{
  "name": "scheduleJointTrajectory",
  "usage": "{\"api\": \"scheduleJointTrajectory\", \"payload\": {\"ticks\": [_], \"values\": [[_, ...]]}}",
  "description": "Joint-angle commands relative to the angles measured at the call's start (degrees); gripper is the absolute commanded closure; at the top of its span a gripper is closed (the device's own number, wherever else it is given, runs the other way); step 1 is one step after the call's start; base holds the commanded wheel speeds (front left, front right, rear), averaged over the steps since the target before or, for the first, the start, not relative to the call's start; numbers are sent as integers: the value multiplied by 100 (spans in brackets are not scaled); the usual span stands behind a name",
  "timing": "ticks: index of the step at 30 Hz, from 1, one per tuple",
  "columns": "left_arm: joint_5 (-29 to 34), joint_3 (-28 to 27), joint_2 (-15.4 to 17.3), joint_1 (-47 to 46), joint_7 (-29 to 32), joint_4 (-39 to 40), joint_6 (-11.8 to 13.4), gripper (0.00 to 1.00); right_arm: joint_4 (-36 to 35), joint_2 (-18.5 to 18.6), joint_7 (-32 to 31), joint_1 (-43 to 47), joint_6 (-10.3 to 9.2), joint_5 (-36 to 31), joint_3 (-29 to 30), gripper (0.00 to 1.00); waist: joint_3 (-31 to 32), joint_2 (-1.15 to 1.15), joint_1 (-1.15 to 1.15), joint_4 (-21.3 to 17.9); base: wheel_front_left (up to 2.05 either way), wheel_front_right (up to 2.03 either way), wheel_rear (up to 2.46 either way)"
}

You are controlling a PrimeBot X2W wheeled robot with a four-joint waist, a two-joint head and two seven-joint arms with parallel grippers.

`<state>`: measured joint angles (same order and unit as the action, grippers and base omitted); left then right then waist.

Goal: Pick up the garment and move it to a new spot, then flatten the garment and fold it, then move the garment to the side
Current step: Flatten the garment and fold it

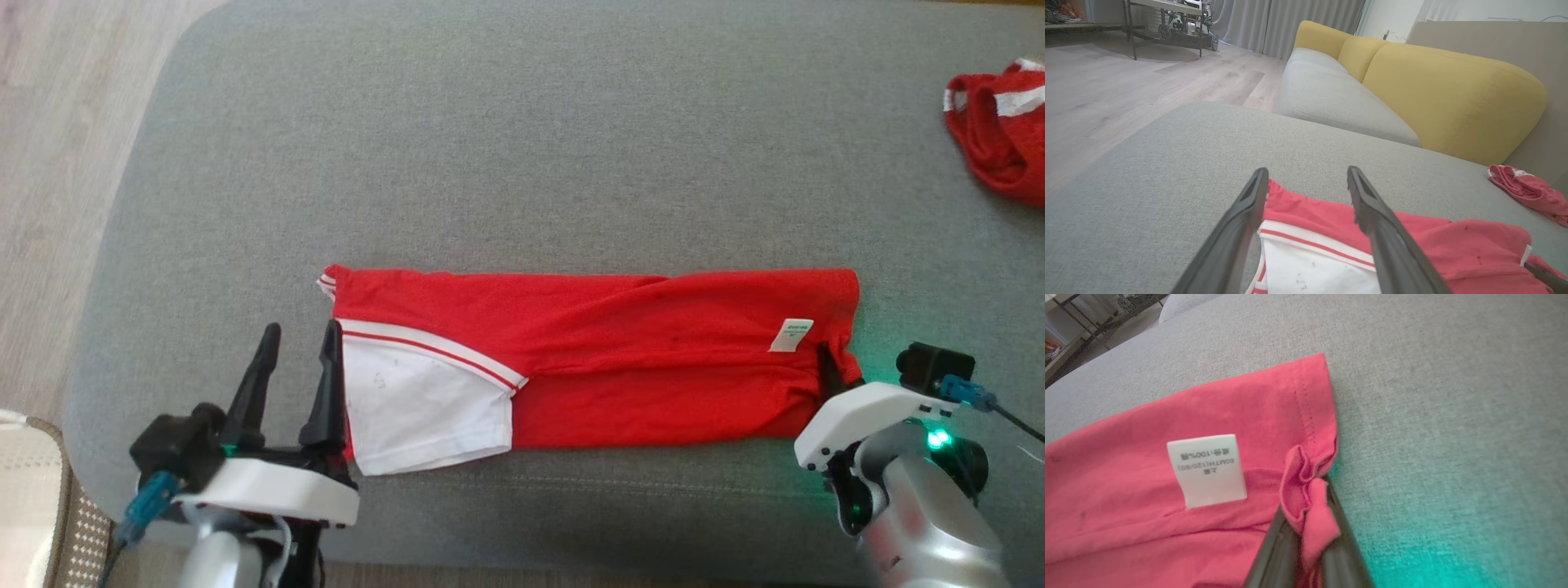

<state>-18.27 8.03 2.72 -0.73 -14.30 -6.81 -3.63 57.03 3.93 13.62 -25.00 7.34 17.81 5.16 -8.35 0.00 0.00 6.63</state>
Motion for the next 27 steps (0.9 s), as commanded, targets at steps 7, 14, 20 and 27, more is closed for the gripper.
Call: {"api": "scheduleJointTrajectory", "payload": {"ticks": [7,14,20,27], "values": [[79,-367,16,-266,-70,146,-98,0,-11,117,58,-59,14,-421,229,100,74,0,0,-69,0,0,0],[52,-290,16,-228,-70,153,-85,0,-217,437,82,-155,14,-834,718,100,96,0,0,-103,0,0,0],[32,-244,16,-229,-70,157,-65,0,-418,801,-177,-281,14,-1239,1483,100,112,0,0,-106,0,0,0],[18,-202,16,-212,-70,154,-50,0,-832,761,-593,-337,14,-1919,2002,100,189,0,0,-94,0,0,0]]}}
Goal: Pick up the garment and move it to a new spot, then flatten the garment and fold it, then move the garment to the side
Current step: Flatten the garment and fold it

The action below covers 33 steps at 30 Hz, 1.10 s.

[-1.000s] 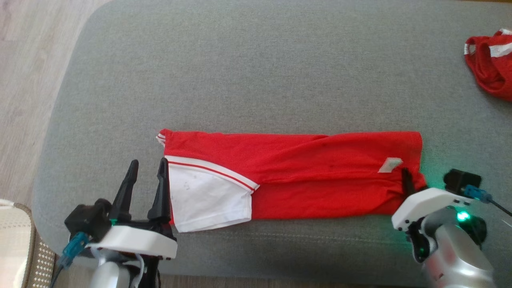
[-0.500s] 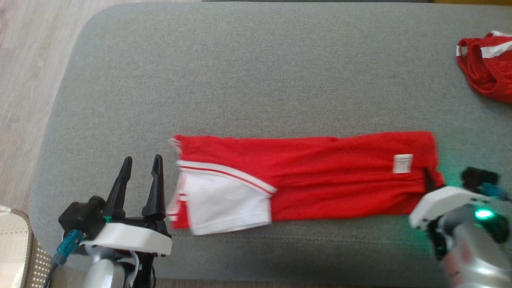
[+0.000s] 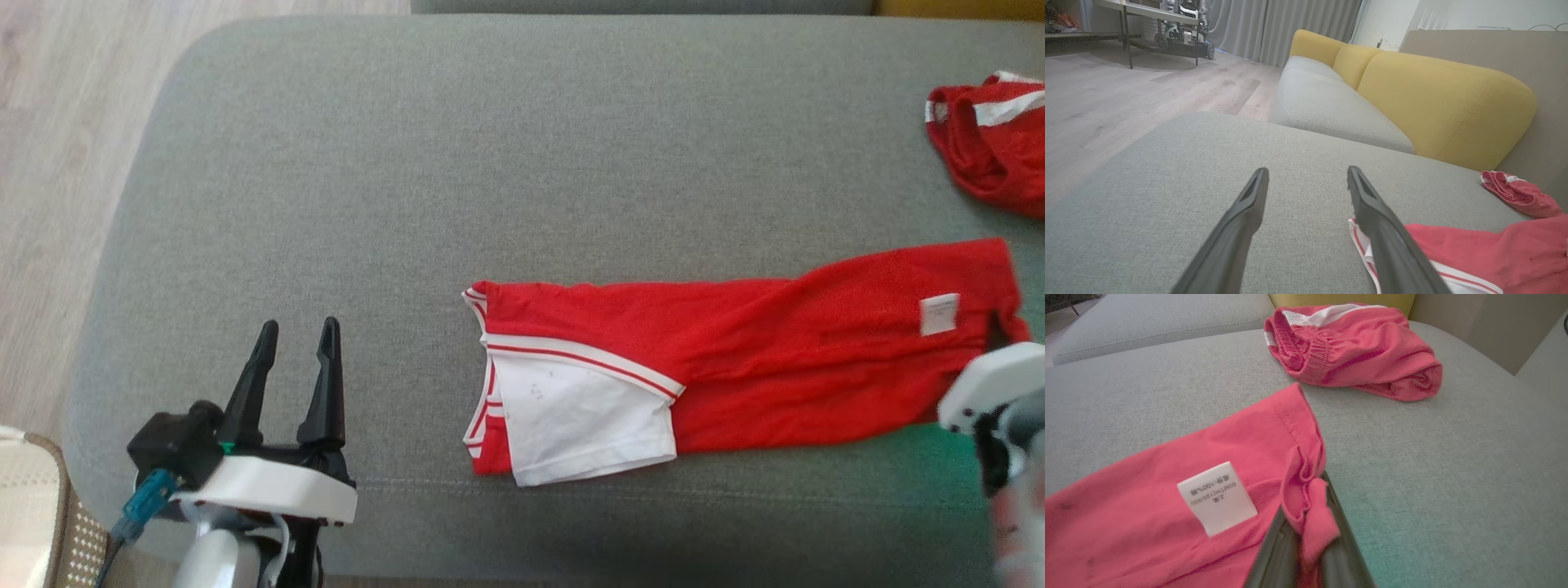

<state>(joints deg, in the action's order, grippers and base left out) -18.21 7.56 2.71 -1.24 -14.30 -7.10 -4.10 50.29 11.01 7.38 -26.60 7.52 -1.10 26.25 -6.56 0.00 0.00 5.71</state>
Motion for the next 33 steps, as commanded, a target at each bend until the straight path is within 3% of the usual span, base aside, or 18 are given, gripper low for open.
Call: {"api": "scheduleJointTrajectory", "payload": {"ticks": [1,9,21,28,33], "values": [[19,-154,17,-149,-70,178,-1,0,-232,-10,-21,-166,-3,-64,-119,100,38,0,0,-6,0,0,0],[-30,-165,17,75,-70,118,41,0,-965,-458,-598,163,-3,100,-692,100,576,0,0,-131,0,0,0],[-102,-5,17,281,-70,221,150,0,-3247,-808,-2110,793,-3,2096,-2584,100,861,0,0,-243,0,0,0],[-123,58,17,278,-70,192,126,0,-3822,-812,-2228,1128,-3,3590,-3564,100,834,0,0,-88,0,0,0],[-124,94,17,277,-70,172,122,0,-3799,-813,-2051,1188,-3,4100,-4078,100,787,0,0,28,0,0,0]]}}
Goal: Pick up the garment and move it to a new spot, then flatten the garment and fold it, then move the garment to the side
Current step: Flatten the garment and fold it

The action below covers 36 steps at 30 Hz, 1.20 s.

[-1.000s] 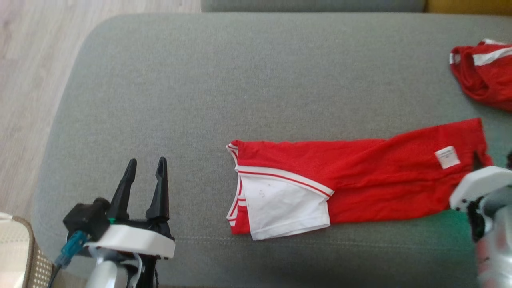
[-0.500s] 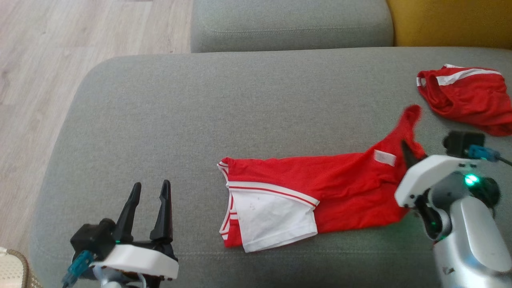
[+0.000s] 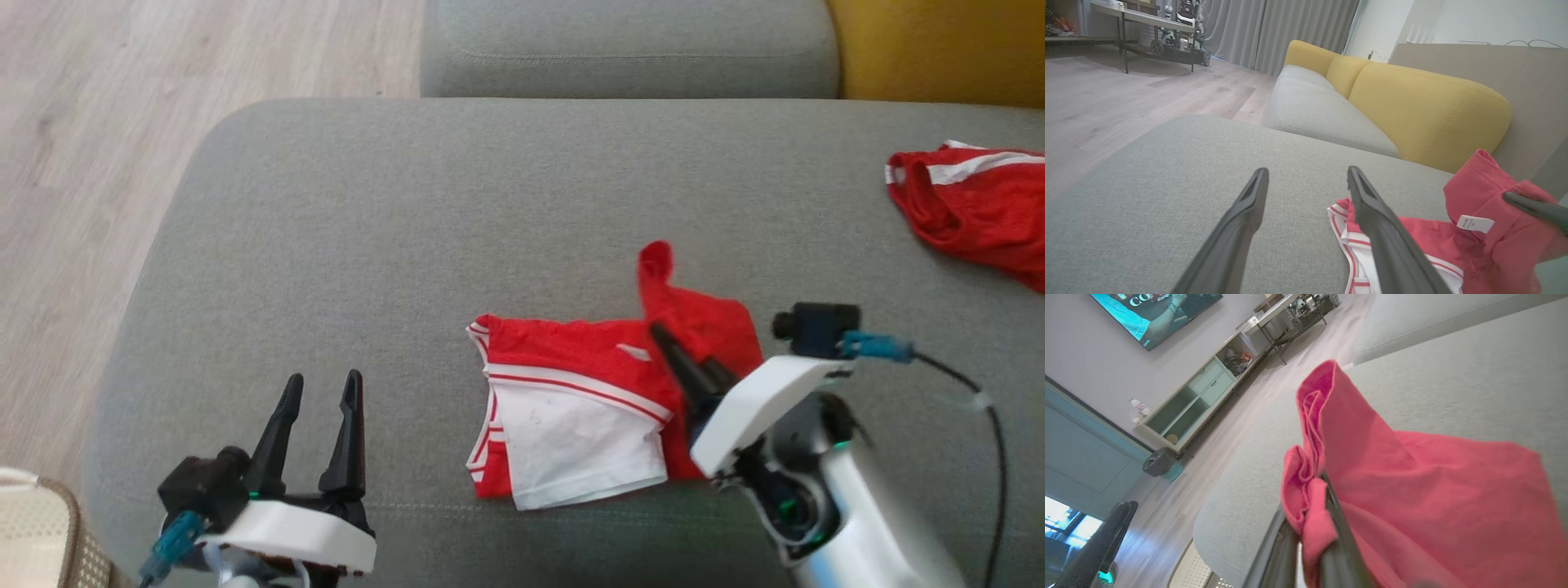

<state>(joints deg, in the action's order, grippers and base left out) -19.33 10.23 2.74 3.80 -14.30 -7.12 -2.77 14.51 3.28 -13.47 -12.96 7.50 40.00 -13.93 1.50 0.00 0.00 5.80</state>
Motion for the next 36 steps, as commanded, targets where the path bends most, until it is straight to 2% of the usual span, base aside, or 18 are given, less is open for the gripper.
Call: {"api": "scheduleJointTrajectory", "payload": {"ticks": [1,10,17,27,28,29,36], "values": [[-15,-157,14,-238,-70,175,-12,0,-179,-39,106,-188,-1,71,-178,100,-46,0,0,53,0,0,0],[-89,6,14,-408,-70,140,5,0,606,-40,885,-518,-1,894,-1251,100,-333,0,0,411,0,0,0],[-153,86,14,-532,-70,86,12,0,1563,-40,1719,-1024,-1,1287,-1705,100,-535,0,0,637,0,0,0],[-164,147,14,-635,-70,60,29,0,2559,-40,2267,-1516,-1,2071,-2655,100,-709,0,0,790,0,0,0],[-163,147,14,-639,-70,56,30,0,2637,-40,2341,-1553,-1,2147,-2727,56,-715,0,0,788,0,0,0],[-163,146,14,-643,-70,53,32,0,2697,-40,2396,-1590,-1,2245,-2794,0,-723,0,0,782,0,0,0],[-143,102,14,-644,-70,20,32,0,2878,-40,2651,-1941,-1,2928,-3195,0,-694,0,0,653,0,0,0]]}}
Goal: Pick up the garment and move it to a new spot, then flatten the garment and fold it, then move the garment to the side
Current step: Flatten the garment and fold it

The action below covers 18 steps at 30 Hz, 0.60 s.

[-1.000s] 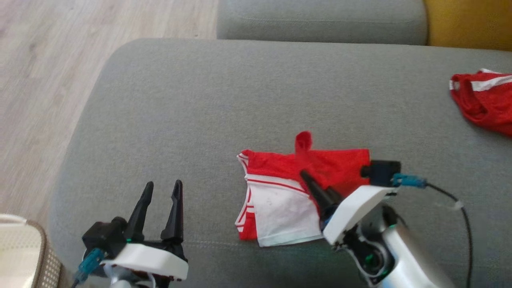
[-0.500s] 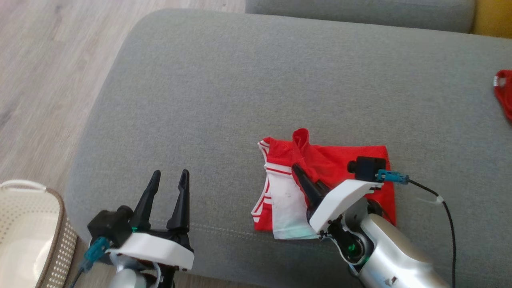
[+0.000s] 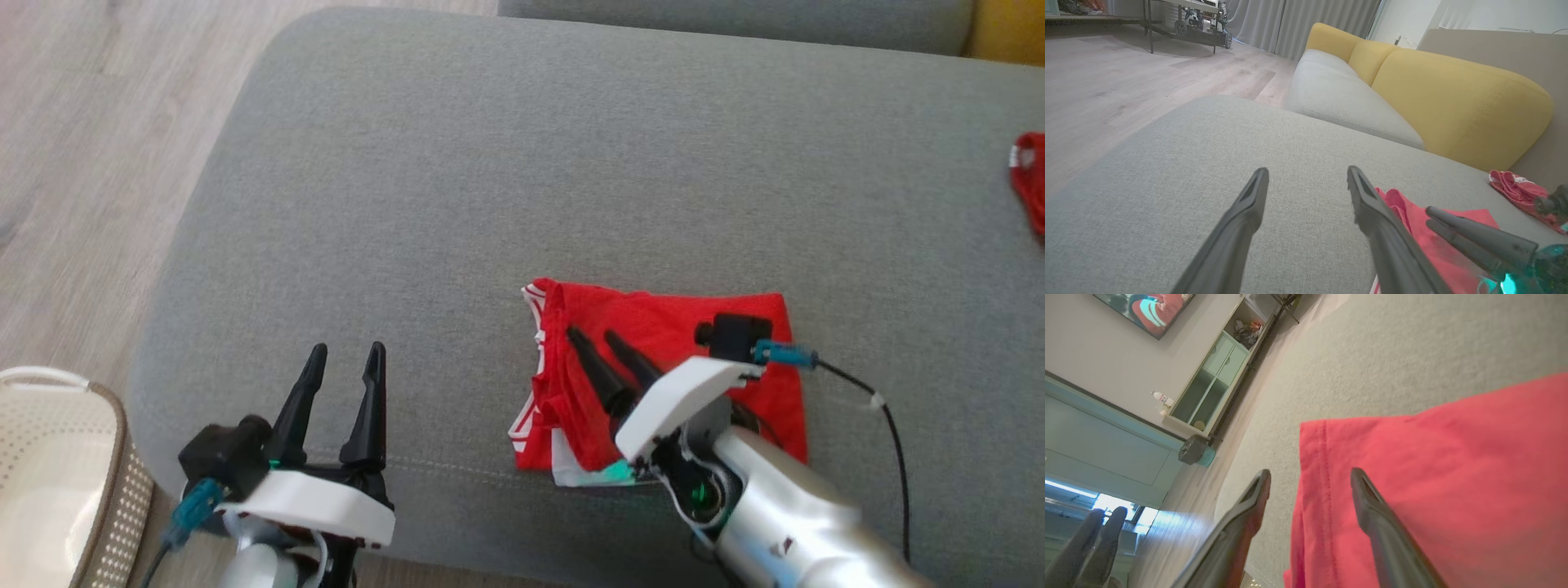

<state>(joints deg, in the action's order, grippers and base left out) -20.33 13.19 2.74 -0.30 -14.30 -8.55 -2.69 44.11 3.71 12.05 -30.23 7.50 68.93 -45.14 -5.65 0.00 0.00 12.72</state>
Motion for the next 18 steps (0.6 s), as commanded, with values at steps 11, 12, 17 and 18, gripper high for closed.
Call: {"api": "scheduleJointTrajectory", "payload": {"ticks": [11,12,17,18], "values": [[-25,-237,14,-151,-70,203,49,0,563,-33,285,-953,-1,-532,203,0,198,0,0,-347,0,0,0],[-23,-246,14,-147,-70,211,52,0,610,41,289,-1018,-1,-729,325,0,207,0,0,-380,0,0,0],[-20,-291,14,-146,-70,271,65,0,431,587,293,-949,-1,-1928,1116,0,230,0,0,-531,0,0,0],[-15,-296,14,-153,-70,282,62,0,320,674,293,-867,-1,-2131,1327,0,227,0,0,-555,0,0,0]]}}
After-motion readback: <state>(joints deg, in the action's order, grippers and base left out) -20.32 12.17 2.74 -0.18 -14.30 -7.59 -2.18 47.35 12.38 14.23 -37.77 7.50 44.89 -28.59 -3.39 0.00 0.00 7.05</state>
